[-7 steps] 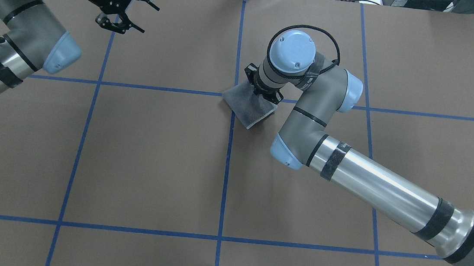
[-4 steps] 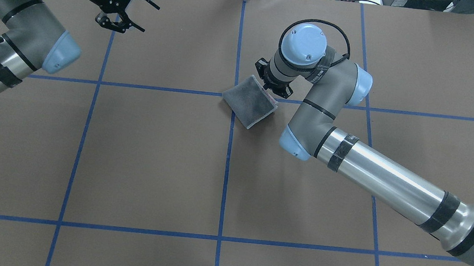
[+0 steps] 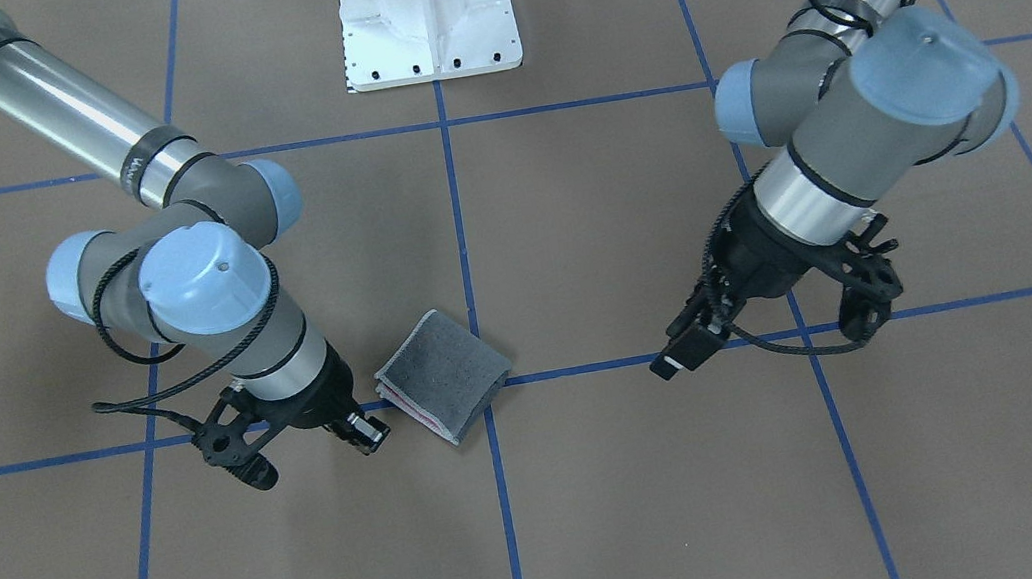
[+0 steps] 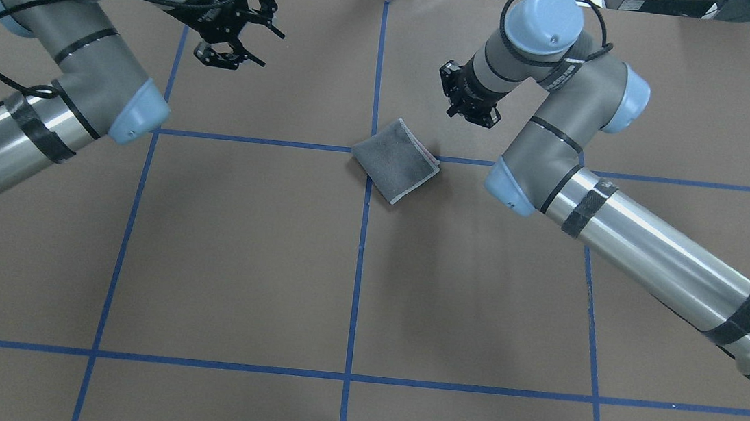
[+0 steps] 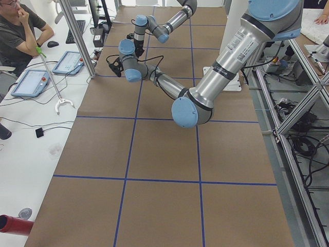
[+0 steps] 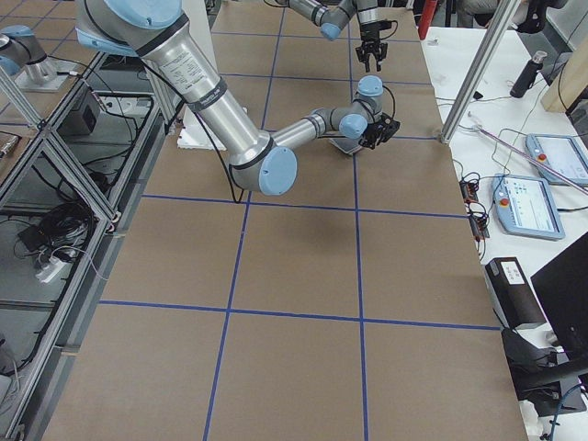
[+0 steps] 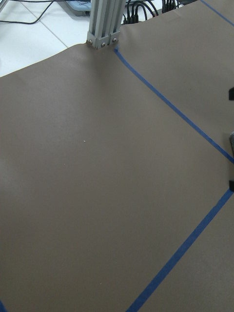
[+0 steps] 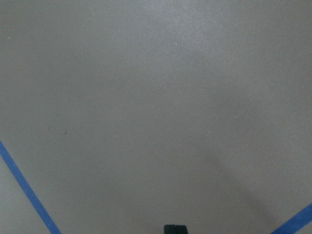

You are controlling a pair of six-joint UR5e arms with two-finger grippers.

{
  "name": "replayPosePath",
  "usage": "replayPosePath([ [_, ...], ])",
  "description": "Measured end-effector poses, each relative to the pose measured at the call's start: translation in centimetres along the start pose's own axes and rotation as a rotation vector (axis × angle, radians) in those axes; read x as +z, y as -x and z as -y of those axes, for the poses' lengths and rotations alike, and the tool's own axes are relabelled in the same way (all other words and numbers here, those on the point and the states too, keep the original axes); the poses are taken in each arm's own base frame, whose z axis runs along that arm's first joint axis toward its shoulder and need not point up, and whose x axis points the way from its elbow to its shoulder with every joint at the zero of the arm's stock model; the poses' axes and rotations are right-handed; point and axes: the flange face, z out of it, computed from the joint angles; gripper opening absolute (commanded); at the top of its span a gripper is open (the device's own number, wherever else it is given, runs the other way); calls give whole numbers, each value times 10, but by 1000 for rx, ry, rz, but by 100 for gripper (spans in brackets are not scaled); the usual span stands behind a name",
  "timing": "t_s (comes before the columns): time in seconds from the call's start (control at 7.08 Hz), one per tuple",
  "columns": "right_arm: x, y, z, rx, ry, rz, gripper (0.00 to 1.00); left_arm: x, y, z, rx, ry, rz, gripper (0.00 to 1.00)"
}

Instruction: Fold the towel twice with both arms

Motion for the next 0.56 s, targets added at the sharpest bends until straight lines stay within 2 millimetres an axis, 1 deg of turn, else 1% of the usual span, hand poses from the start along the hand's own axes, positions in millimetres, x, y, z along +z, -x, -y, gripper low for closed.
replayPosePath([
  [0.14, -16, -12, 23, -5, 17, 3, 0, 37, -4, -37, 23, -20, 5, 0],
  [0.28, -28, -25, 42, -11, 27, 5, 0, 77, -9, -75, 48, -40, 12, 0],
  [0.42, -38, -37, 55, -12, 37, 7, 0, 112, -8, -107, 67, -59, 21, 0],
  [0.56, -47, -49, 63, -11, 44, 11, 30, 137, -2, -133, 84, -76, 24, 0],
])
